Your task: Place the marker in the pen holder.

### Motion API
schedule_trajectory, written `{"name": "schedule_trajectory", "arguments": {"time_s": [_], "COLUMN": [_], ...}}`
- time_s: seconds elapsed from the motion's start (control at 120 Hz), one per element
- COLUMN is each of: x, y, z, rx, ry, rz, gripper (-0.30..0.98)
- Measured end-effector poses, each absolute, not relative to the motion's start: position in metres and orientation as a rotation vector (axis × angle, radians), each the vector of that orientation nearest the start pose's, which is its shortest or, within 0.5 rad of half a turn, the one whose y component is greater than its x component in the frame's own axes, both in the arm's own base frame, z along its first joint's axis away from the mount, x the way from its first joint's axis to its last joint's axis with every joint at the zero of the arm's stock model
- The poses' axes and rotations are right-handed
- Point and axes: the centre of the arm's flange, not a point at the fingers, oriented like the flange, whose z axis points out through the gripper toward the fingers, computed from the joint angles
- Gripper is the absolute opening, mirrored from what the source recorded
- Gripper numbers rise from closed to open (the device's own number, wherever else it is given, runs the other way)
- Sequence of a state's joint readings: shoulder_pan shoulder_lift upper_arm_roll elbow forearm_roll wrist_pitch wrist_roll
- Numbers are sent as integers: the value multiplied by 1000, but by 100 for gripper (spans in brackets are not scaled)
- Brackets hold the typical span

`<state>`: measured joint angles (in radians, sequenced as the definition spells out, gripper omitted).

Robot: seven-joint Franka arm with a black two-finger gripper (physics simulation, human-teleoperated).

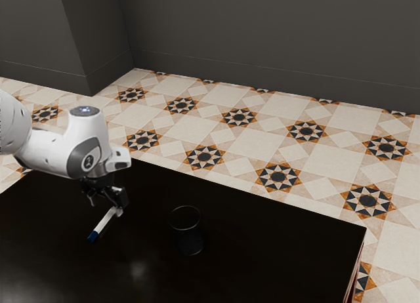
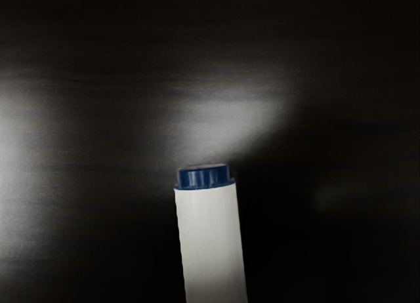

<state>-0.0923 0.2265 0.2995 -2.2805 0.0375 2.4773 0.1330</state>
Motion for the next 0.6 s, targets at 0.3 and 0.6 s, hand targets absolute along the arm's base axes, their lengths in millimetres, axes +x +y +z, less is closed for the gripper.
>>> {"name": "schedule_trajectory", "arguments": {"time_s": [0.3, 0.6], "x": [516, 516], "y": [108, 108], "z": [248, 249], "rx": [-3073, -3075], "ry": [-19, 12], "rz": [53, 40], "gripper": [64, 25]}}
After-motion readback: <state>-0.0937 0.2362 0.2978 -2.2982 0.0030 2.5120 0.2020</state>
